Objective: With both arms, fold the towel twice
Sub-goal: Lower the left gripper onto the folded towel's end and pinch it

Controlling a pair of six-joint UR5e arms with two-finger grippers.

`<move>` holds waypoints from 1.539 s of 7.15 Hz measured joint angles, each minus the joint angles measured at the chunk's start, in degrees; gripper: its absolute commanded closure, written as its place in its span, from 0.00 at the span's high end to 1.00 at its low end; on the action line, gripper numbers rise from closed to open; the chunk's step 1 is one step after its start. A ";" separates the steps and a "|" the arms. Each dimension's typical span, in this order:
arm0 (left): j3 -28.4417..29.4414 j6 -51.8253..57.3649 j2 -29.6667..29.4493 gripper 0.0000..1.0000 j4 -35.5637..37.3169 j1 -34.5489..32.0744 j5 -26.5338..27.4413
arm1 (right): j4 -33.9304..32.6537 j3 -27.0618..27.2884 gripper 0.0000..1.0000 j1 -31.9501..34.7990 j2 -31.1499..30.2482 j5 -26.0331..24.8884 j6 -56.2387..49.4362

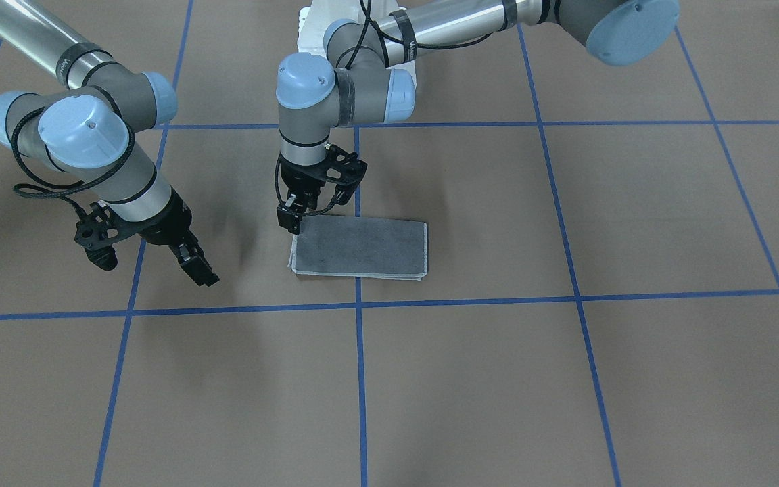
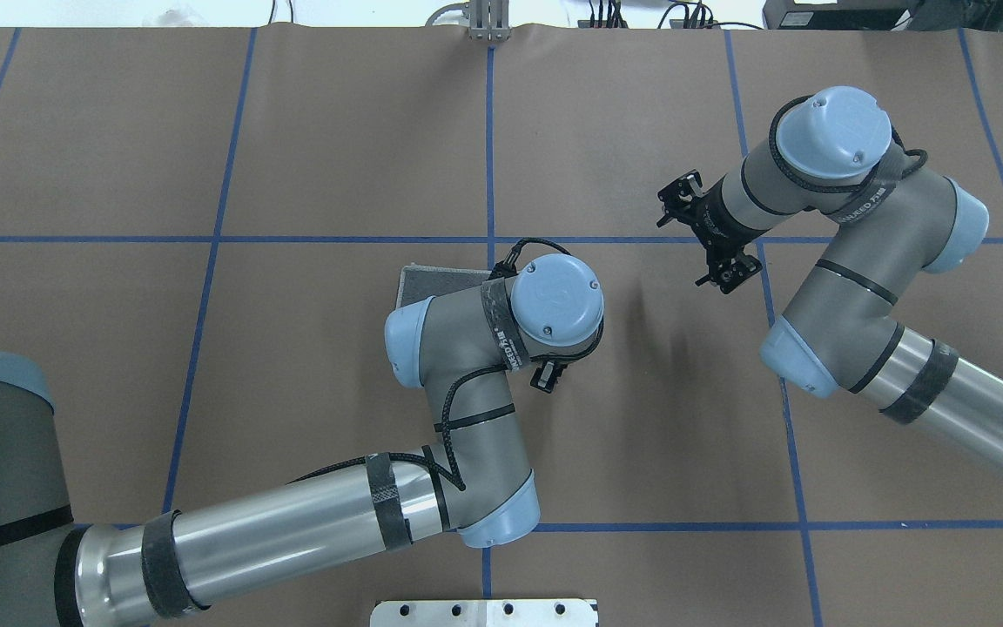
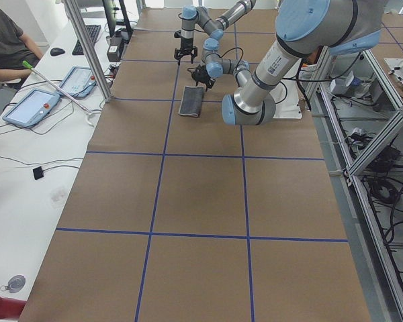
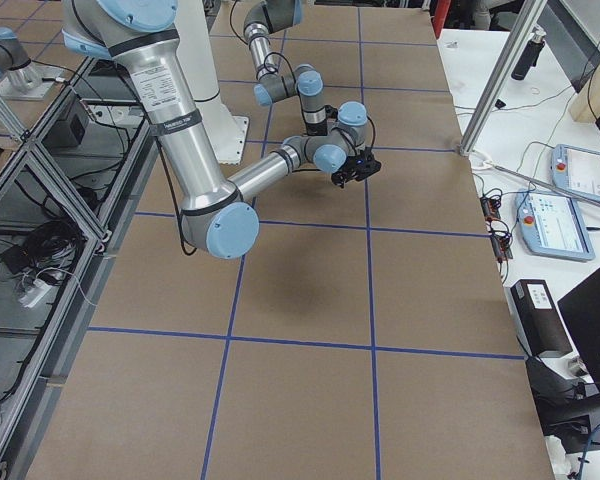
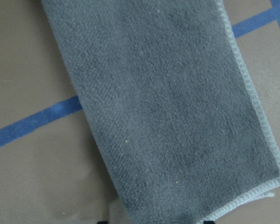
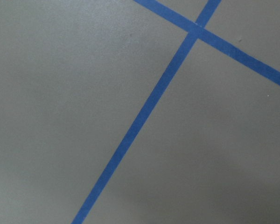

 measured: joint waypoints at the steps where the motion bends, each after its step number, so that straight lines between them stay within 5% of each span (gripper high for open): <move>1: 0.03 -0.17 -0.26 0.66 0.16 0.28 -0.01 | -0.02 -0.06 1.00 0.16 -0.01 -0.04 0.04; 6: 0.06 -0.28 -0.29 0.38 0.49 0.75 -0.02 | -0.06 -0.53 1.00 0.49 0.05 0.03 0.15; 8: -0.02 -0.28 -0.23 0.03 0.54 0.71 0.00 | -0.08 -0.58 1.00 0.64 0.08 0.09 0.06; 11: -0.22 -0.22 -0.20 0.00 0.62 0.67 -0.01 | -0.06 -0.59 1.00 0.91 0.15 0.16 0.05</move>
